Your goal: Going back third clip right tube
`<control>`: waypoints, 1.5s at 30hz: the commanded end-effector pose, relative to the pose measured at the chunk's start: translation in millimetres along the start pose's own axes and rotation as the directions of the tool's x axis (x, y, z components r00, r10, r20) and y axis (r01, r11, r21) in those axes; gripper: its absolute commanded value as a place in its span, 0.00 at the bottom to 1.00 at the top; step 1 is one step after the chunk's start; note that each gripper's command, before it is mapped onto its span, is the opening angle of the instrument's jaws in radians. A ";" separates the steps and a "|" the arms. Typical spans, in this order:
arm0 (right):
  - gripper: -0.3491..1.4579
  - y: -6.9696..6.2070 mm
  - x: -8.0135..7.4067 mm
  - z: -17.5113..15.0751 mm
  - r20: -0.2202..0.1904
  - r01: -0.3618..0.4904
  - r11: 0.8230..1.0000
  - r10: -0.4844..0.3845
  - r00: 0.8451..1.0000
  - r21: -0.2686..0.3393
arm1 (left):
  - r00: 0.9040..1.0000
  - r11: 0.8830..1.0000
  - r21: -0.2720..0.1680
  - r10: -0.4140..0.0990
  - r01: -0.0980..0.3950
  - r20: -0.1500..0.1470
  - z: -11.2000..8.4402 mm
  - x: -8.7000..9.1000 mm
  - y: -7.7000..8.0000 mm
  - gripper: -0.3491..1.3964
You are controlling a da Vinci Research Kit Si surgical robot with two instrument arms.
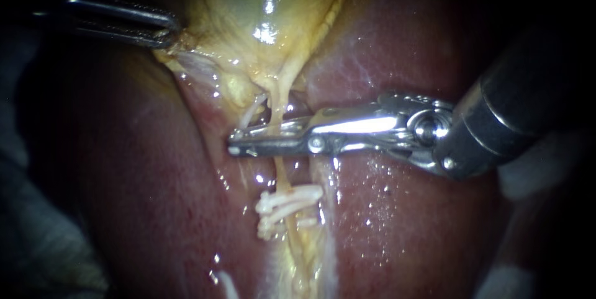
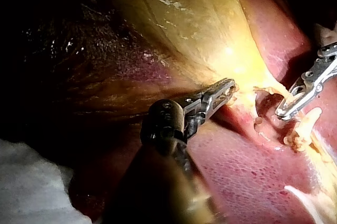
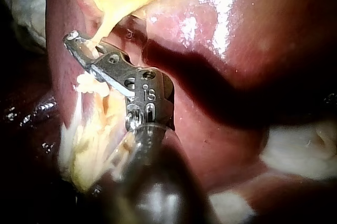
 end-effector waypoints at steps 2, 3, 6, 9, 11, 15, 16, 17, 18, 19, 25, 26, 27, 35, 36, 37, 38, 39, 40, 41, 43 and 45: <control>0.00 0.0 0.0 0.0 0.000 0.000 1.000 0.000 1.000 0.000 | 1.000 1.000 0.000 0.000 0.000 0.000 0.0 0.0 0.0 0.00; 0.00 0.0 0.0 0.0 0.000 0.000 1.000 0.000 1.000 0.000 | 1.000 1.000 0.000 0.000 0.000 0.000 0.0 0.0 0.0 0.00; 0.00 0.1 0.0 0.0 -0.002 0.018 1.000 -0.018 1.000 -0.002 | 1.000 1.000 0.000 0.000 0.000 0.000 0.0 0.0 0.0 0.00; 0.13 0.3 -0.1 0.2 -0.001 0.107 0.994 -0.107 0.994 -0.001 | 1.000 1.000 0.000 0.000 0.000 0.000 0.0 0.0 0.0 0.00; 0.27 0.4 -0.3 0.6 0.000 0.133 0.991 -0.133 0.991 -0.002 | 1.000 1.000 0.000 0.000 0.000 0.000 0.0 0.0 0.0 0.00; 0.39 0.9 -0.9 1.5 0.001 0.150 0.989 -0.150 0.989 -0.005 | 1.000 1.000 -0.002 0.000 0.000 0.002 0.0 0.0 0.0 0.00; 0.40 1.1 -1.1 1.8 0.001 0.152 0.988 -0.152 0.988 -0.006 | 1.000 1.000 -0.002 0.000 0.000 0.002 0.0 0.0 0.0 0.00; 0.41 1.3 -1.2 1.9 0.003 0.153 0.988 -0.153 0.988 -0.005 | 1.000 1.000 -0.002 0.000 0.000 0.002 0.0 0.0 0.0 0.00; 0.41 1.6 -1.3 2.0 0.003 0.155 0.988 -0.155 0.988 -0.005 | 1.000 1.000 -0.002 0.000 0.000 0.001 0.0 0.0 0.0 0.00; 0.42 1.8 -1.5 2.0 0.003 0.156 0.988 -0.156 0.988 -0.006 | 1.000 1.000 -0.002 0.000 0.000 0.002 0.0 0.0 0.0 0.00; 0.43 3.8 -2.5 1.9 -0.006 0.165 0.986 -0.165 0.986 -0.023 | 1.000 1.000 -0.002 0.000 0.000 0.001 0.0 0.0 0.0 0.00; 0.43 4.2 -2.6 1.8 -0.007 0.166 0.986 -0.166 0.986 -0.027 | 1.000 1.000 -0.002 0.000 0.000 0.001 0.0 0.0 0.0 0.00; 0.43 4.3 -2.6 1.8 -0.009 0.166 0.986 -0.167 0.986 -0.030 | 1.000 1.000 -0.002 0.000 0.000 0.001 0.0 0.0 0.0 0.00; 0.45 5.2 -2.6 1.1 -0.027 0.178 0.982 -0.180 0.983 -0.064 | 1.000 1.000 -0.002 0.000 0.000 0.001 0.0 0.0 0.0 0.00; 0.45 5.3 -2.6 1.0 -0.028 0.178 0.981 -0.180 0.983 -0.072 | 1.000 1.000 -0.002 0.000 0.000 0.001 0.0 0.0 0.0 0.00; 0.45 5.4 -2.6 0.9 -0.029 0.177 0.981 -0.180 0.983 -0.073 | 1.000 1.000 -0.002 0.000 0.000 0.001 0.0 0.0 0.0 0.00; 0.45 5.5 -2.6 0.9 -0.025 0.177 0.981 -0.180 0.983 -0.079 | 1.000 1.000 -0.002 0.000 0.000 0.001 0.0 0.0 0.1 0.00; 0.45 5.6 -2.6 0.8 -0.021 0.177 0.981 -0.179 0.984 -0.083 | 1.000 1.000 -0.002 0.000 0.000 0.001 0.0 0.0 0.1 0.00; 0.46 5.7 -2.5 0.7 -0.015 0.177 0.980 -0.179 0.984 -0.090 | 1.000 1.000 -0.002 0.000 0.000 0.001 0.0 0.0 0.1 0.00; 0.46 5.8 -2.5 0.7 -0.005 0.177 0.979 -0.179 0.984 -0.096 | 1.000 1.000 -0.002 0.000 0.000 0.001 0.0 0.0 0.1 0.00; 0.46 6.0 -2.5 0.6 0.024 0.184 0.976 -0.183 0.983 -0.113 | 1.000 1.000 -0.002 0.000 0.000 0.001 0.0 0.0 0.0 0.00; 0.47 6.1 -2.5 0.6 0.040 0.191 0.974 -0.188 0.981 -0.122 | 1.000 1.000 -0.002 0.000 0.000 0.001 0.0 0.0 0.0 0.00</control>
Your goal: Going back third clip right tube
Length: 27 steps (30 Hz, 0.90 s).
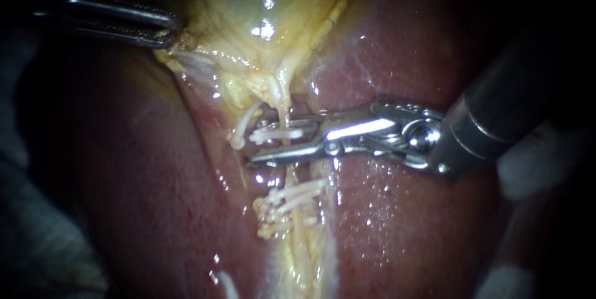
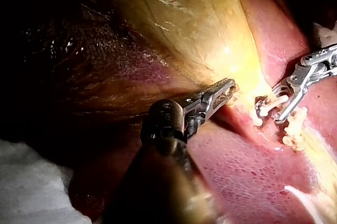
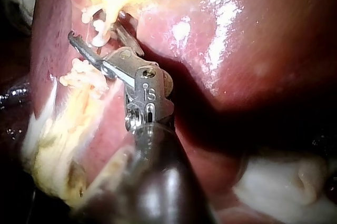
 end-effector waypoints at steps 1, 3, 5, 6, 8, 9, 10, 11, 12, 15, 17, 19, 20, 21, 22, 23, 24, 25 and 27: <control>0.47 0.0 0.0 -0.1 0.006 0.006 1.000 -0.006 1.000 0.000 | 1.000 1.000 0.000 0.000 0.000 0.000 0.0 0.0 0.0 0.00; 0.47 0.1 0.0 -0.2 0.006 0.012 1.000 -0.012 1.000 0.000 | 1.000 1.000 0.000 0.000 0.000 0.000 0.0 0.0 0.0 0.00; 0.47 0.1 0.0 -0.2 0.005 0.012 1.000 -0.012 1.000 -0.002 | 1.000 1.000 0.000 0.000 0.000 0.000 0.0 0.0 0.0 0.00; 0.47 0.1 0.0 -0.2 0.005 0.012 1.000 -0.012 1.000 -0.002 | 1.000 1.000 0.000 0.000 0.000 0.000 0.0 0.0 0.0 0.00; 0.47 0.1 -0.1 -0.3 0.005 0.036 0.999 -0.036 0.999 -0.001 | 1.000 1.000 0.000 0.000 0.000 0.000 0.0 0.0 0.0 0.00; 0.47 0.0 -0.1 -0.3 0.006 0.048 0.999 -0.048 0.999 -0.001 | 1.000 1.000 0.000 0.000 0.000 0.000 0.0 0.0 0.0 0.00; 0.47 -0.1 -0.2 -0.5 0.009 0.072 0.997 -0.072 0.997 0.000 | 1.000 1.000 0.000 0.000 0.000 0.000 0.0 0.0 0.0 0.00; 0.47 -0.2 -0.2 -0.6 0.007 0.096 0.995 -0.096 0.995 -0.005 | 1.000 1.000 0.000 0.000 0.000 0.000 0.0 0.0 0.0 0.00; 0.47 -0.3 -0.2 -0.7 0.005 0.113 0.994 -0.113 0.994 -0.009 | 1.000 1.000 0.000 0.000 0.000 0.000 0.0 0.0 0.0 0.00; 0.47 -0.8 -0.3 -1.5 0.003 0.212 0.976 -0.212 0.977 -0.038 | 1.000 1.000 0.000 0.000 0.000 0.000 -0.1 0.0 0.0 0.00; 0.47 -1.3 -0.3 -2.2 0.001 0.281 0.957 -0.282 0.960 -0.076 | 1.000 1.000 0.000 0.000 0.000 0.000 -0.1 0.0 0.0 0.00; 0.47 -1.7 -0.1 -3.0 0.002 0.327 0.940 -0.328 0.945 -0.097 | 1.000 1.000 0.000 0.000 0.000 0.000 -0.1 0.0 0.0 0.00; 0.47 -2.0 0.0 -3.6 0.004 0.354 0.929 -0.355 0.935 -0.105 | 1.000 1.000 0.000 0.000 0.000 0.000 -0.2 0.0 0.0 0.00; 0.47 -2.2 0.1 -4.1 0.006 0.376 0.920 -0.378 0.926 -0.112 | 1.000 1.000 0.000 0.000 0.000 0.000 -0.2 0.0 0.0 0.00; 0.47 -2.5 0.3 -4.8 0.009 0.403 0.908 -0.405 0.914 -0.116 | 1.000 1.000 -0.001 0.000 0.000 0.000 -0.2 0.0 0.0 0.00; 0.47 -2.8 0.4 -5.4 0.012 0.421 0.900 -0.423 0.906 -0.117 | 1.000 1.000 -0.001 0.000 0.000 0.001 -0.2 0.0 0.0 0.00; 0.47 -3.0 0.5 -6.0 0.018 0.445 0.888 -0.446 0.895 -0.119 | 1.000 1.000 -0.001 0.000 0.000 0.001 -0.2 0.0 0.0 0.00; 0.47 -3.2 0.5 -6.6 0.023 0.463 0.878 -0.464 0.885 -0.120 | 1.000 1.000 -0.001 0.000 0.000 0.001 -0.2 0.0 0.0 0.00; 0.47 -3.8 0.6 -8.0 0.046 0.496 0.860 -0.495 0.868 -0.120 | 1.000 1.000 -0.001 0.000 0.000 0.001 -0.2 0.0 0.0 0.00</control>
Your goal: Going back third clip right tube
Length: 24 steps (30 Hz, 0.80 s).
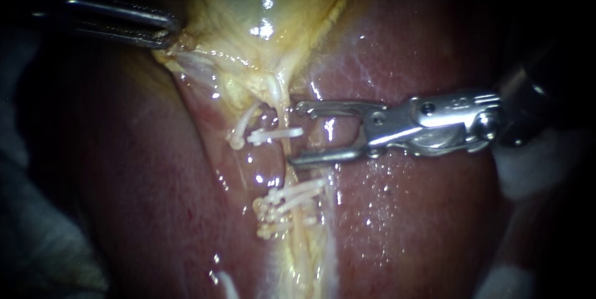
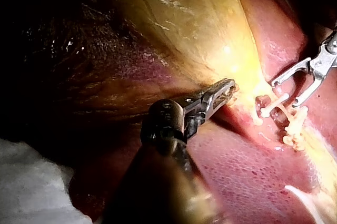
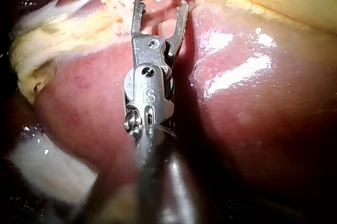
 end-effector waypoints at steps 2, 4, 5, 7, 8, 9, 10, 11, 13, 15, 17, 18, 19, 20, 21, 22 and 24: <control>0.47 -0.5 0.2 -1.4 0.019 0.030 1.000 -0.030 0.999 0.007 | 1.000 1.000 0.000 0.000 0.000 0.000 0.0 0.0 0.0 0.00; 0.47 -0.9 0.4 -2.5 0.020 0.047 0.999 -0.048 0.999 0.014 | 1.000 1.000 -0.001 0.000 0.000 0.000 0.0 0.0 0.0 0.00; 0.47 -1.2 0.6 -3.1 0.020 0.058 0.998 -0.059 0.998 0.018 | 1.000 1.000 -0.001 0.000 0.000 0.000 0.0 0.0 0.0 0.00; 0.47 -1.6 0.9 -4.1 0.018 0.075 0.997 -0.075 0.997 0.024 | 1.000 1.000 -0.001 0.000 0.000 0.000 -0.1 0.0 0.0 0.00; 0.47 -1.7 1.1 -4.5 0.018 0.080 0.996 -0.080 0.997 0.027 | 1.000 1.000 -0.001 0.000 0.000 0.000 -0.1 0.0 0.0 0.00; 0.47 -1.9 1.4 -5.0 0.020 0.085 0.996 -0.085 0.996 0.030 | 1.000 1.000 -0.001 0.000 0.000 0.001 -0.1 0.0 0.0 0.00; 0.47 -2.0 1.5 -5.3 0.019 0.090 0.995 -0.090 0.996 0.032 | 1.000 1.000 -0.001 0.000 0.000 0.001 -0.1 0.0 0.0 0.00; 0.47 -2.0 1.7 -5.6 0.022 0.089 0.995 -0.090 0.996 0.035 | 1.000 1.000 -0.001 0.000 0.000 0.001 -0.1 0.0 0.0 0.00; 0.47 -2.2 2.1 -6.3 0.023 0.099 0.994 -0.100 0.995 0.039 | 1.000 1.000 -0.002 0.000 0.000 0.001 -0.1 0.0 0.0 0.00; 0.47 -2.3 2.2 -6.8 0.025 0.099 0.994 -0.100 0.995 0.043 | 1.000 1.000 -0.002 0.000 0.000 0.001 -0.2 0.0 0.0 0.00; 0.47 -2.5 2.2 -7.0 0.031 0.100 0.994 -0.101 0.994 0.045 | 1.000 1.000 -0.002 0.000 0.000 0.001 -0.2 0.0 0.0 0.00; 0.47 -2.6 2.2 -7.1 0.034 0.100 0.994 -0.102 0.994 0.046 | 1.000 1.000 -0.002 0.000 0.000 0.001 -0.2 0.0 0.0 0.00; 0.47 -2.6 2.2 -7.2 0.036 0.101 0.994 -0.103 0.994 0.047 | 1.000 1.000 -0.002 0.000 0.000 0.001 -0.1 0.1 0.0 0.00; 0.47 -2.6 2.2 -7.2 0.036 0.101 0.994 -0.103 0.994 0.047 | 1.000 1.000 -0.002 0.000 0.000 0.001 -0.1 0.1 -0.1 0.00; 0.47 -2.6 2.1 -7.3 0.036 0.101 0.994 -0.103 0.994 0.048 | 1.000 1.000 -0.002 0.001 -0.001 0.001 -0.1 0.0 -0.1 0.00; 0.47 -2.6 2.1 -7.3 0.036 0.101 0.994 -0.103 0.994 0.048 | 1.000 1.000 -0.001 0.001 -0.001 0.001 -0.1 0.0 -0.1 0.00; 0.47 -2.6 2.1 -7.4 0.036 0.101 0.994 -0.103 0.994 0.048 | 1.000 1.000 0.000 0.001 -0.001 0.000 0.1 0.0 -0.1 0.00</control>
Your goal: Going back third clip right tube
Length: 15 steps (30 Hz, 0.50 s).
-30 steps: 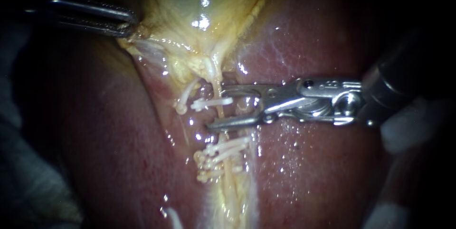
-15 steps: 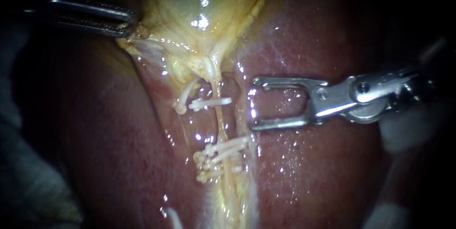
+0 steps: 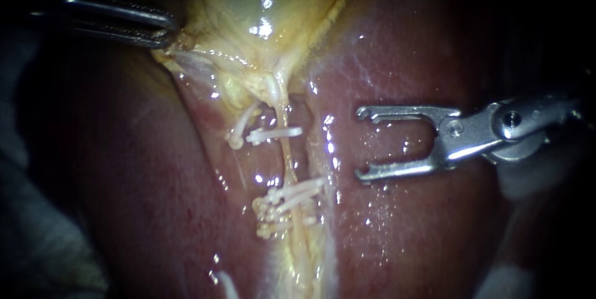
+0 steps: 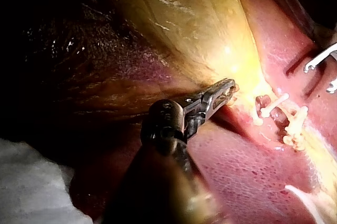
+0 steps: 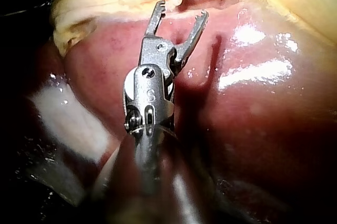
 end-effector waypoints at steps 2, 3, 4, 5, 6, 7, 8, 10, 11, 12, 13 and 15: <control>0.47 0.0 0.0 -0.1 -0.001 0.000 1.000 0.000 1.000 0.000 | 1.000 1.000 0.002 0.001 -0.001 -0.001 0.7 -0.2 -0.1 0.00; 0.47 0.0 0.0 -0.1 -0.001 0.000 1.000 0.000 1.000 0.001 | 1.000 1.000 0.000 0.001 -0.001 0.000 0.9 -0.3 -0.2 0.00; 0.47 0.0 0.0 -0.1 -0.001 0.000 1.000 0.000 1.000 0.001 | 1.000 1.000 -0.002 0.002 -0.002 -0.002 1.3 -0.4 -0.2 0.00; 0.47 0.0 0.0 -0.2 -0.001 0.000 1.000 0.000 1.000 0.004 | 1.000 1.000 -0.003 0.003 -0.003 -0.001 1.6 -0.5 -0.3 0.00; 0.47 0.0 0.0 -0.2 -0.001 0.006 1.000 -0.006 1.000 0.004 | 1.000 1.000 -0.005 0.003 -0.003 -0.001 1.8 -0.5 -0.4 0.00; 0.47 -0.1 0.0 -0.2 -0.002 0.006 1.000 -0.006 1.000 0.007 | 1.000 1.000 -0.006 0.004 -0.004 0.004 2.3 -0.6 -0.5 0.00; 0.47 -0.1 0.0 -0.2 -0.002 0.006 1.000 -0.006 1.000 0.007 | 1.000 1.000 -0.007 0.004 -0.004 0.004 2.6 -0.6 -0.5 0.00; 0.47 -0.1 0.0 -0.2 -0.003 0.006 1.000 -0.006 1.000 0.013 | 1.000 1.000 -0.008 0.005 -0.005 0.008 3.3 -0.7 -0.6 0.00; 0.47 -0.2 0.0 -0.2 -0.004 0.006 1.000 -0.006 1.000 0.016 | 1.000 1.000 -0.012 0.005 -0.005 0.010 3.7 -0.7 -0.6 0.00; 0.47 -0.2 0.0 -0.2 -0.004 0.006 1.000 -0.006 1.000 0.017 | 1.000 1.000 -0.013 0.006 -0.006 0.010 4.0 -0.8 -0.6 0.00; 0.47 -0.2 0.0 -0.2 -0.004 0.007 1.000 -0.006 1.000 0.020 | 1.000 1.000 -0.014 0.006 -0.006 0.011 4.3 -0.8 -0.6 0.00; 0.47 -0.2 -0.1 -0.3 -0.002 0.007 1.000 -0.007 1.000 0.021 | 1.000 1.000 -0.015 0.007 -0.007 0.015 4.9 -0.9 -0.6 0.00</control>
